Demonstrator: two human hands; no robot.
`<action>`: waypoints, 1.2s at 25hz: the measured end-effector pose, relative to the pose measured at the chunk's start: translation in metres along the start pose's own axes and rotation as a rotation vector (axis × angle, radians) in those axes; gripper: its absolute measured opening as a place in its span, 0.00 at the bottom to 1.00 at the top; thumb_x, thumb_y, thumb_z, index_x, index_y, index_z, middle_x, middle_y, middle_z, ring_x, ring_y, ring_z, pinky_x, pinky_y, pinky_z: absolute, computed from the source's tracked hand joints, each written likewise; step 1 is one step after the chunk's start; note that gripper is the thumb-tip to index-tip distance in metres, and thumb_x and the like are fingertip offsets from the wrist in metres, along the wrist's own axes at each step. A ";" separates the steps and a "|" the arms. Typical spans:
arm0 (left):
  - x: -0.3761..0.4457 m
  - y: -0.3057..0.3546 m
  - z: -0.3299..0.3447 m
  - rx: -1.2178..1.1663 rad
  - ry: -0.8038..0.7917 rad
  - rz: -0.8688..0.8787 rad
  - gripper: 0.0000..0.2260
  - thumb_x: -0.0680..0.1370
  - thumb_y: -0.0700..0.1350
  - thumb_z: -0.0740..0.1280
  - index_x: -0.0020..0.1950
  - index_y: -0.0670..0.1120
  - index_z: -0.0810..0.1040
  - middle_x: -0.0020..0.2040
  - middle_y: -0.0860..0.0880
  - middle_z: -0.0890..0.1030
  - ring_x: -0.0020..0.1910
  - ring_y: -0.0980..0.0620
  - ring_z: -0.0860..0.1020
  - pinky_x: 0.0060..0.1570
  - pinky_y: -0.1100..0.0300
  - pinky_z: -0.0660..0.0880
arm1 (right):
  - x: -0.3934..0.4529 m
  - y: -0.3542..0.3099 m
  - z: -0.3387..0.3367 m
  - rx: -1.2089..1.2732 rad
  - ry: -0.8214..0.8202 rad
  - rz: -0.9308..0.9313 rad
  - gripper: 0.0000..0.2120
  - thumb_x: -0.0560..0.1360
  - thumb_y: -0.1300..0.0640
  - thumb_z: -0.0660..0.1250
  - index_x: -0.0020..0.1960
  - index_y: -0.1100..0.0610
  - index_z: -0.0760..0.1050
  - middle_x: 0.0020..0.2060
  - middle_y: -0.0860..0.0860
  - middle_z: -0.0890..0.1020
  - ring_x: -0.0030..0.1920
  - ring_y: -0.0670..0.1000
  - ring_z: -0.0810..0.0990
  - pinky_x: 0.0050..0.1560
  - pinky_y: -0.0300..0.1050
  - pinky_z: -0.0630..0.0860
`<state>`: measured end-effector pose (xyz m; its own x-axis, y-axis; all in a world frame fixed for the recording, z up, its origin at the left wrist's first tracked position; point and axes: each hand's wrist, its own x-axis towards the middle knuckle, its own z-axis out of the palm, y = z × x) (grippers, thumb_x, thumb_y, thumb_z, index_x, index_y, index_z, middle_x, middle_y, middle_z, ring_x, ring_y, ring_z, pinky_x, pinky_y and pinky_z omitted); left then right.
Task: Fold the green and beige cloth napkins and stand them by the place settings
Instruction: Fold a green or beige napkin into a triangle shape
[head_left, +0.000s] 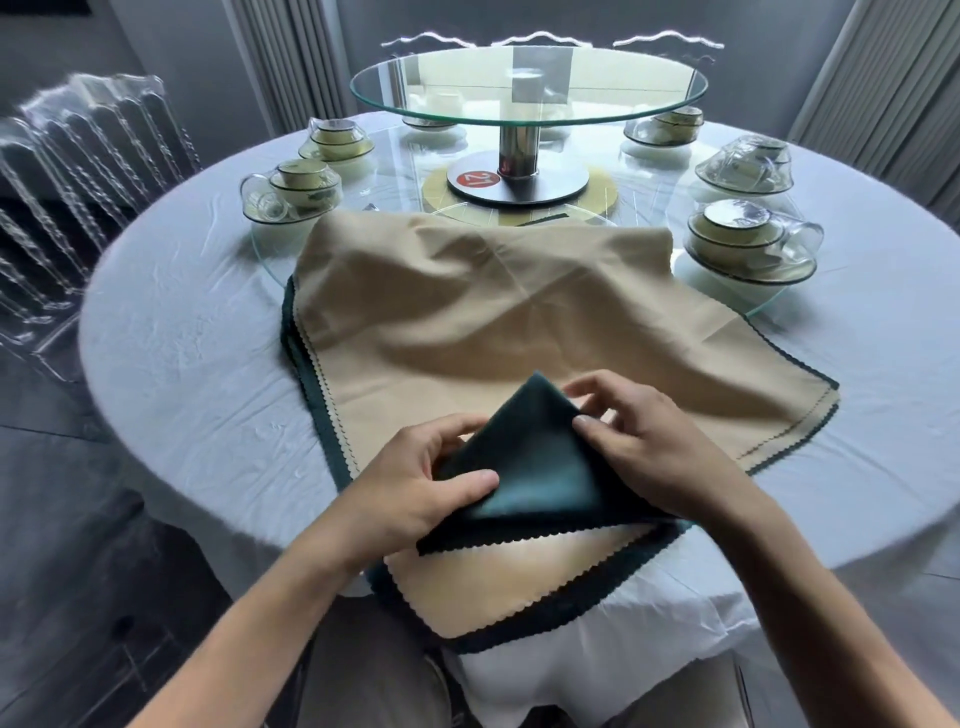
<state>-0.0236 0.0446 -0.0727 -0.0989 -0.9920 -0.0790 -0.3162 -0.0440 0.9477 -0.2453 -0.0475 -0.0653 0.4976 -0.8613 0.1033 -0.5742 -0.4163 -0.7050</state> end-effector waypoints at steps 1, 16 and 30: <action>0.004 -0.009 0.003 0.273 0.102 0.022 0.19 0.76 0.47 0.70 0.67 0.52 0.76 0.56 0.51 0.82 0.53 0.51 0.80 0.60 0.50 0.76 | 0.002 0.001 0.011 -0.250 0.108 0.020 0.15 0.76 0.57 0.66 0.63 0.51 0.74 0.50 0.48 0.81 0.48 0.49 0.79 0.50 0.47 0.73; -0.011 -0.058 0.021 1.005 0.217 0.172 0.28 0.82 0.58 0.43 0.80 0.49 0.58 0.78 0.54 0.62 0.78 0.54 0.59 0.72 0.54 0.52 | -0.060 0.035 0.046 -0.638 0.021 0.278 0.31 0.71 0.38 0.26 0.72 0.44 0.28 0.74 0.41 0.36 0.76 0.46 0.35 0.74 0.49 0.33; 0.066 0.045 -0.009 0.079 -0.167 0.195 0.11 0.72 0.38 0.69 0.48 0.53 0.79 0.42 0.51 0.79 0.36 0.56 0.75 0.37 0.62 0.73 | 0.009 0.016 -0.025 0.482 -0.232 0.022 0.07 0.74 0.61 0.71 0.51 0.61 0.80 0.39 0.48 0.81 0.40 0.46 0.79 0.41 0.42 0.74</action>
<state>-0.0355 -0.0236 -0.0322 -0.3171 -0.9472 0.0468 -0.3478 0.1621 0.9235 -0.2663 -0.0694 -0.0579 0.6510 -0.7583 -0.0349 -0.2494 -0.1703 -0.9533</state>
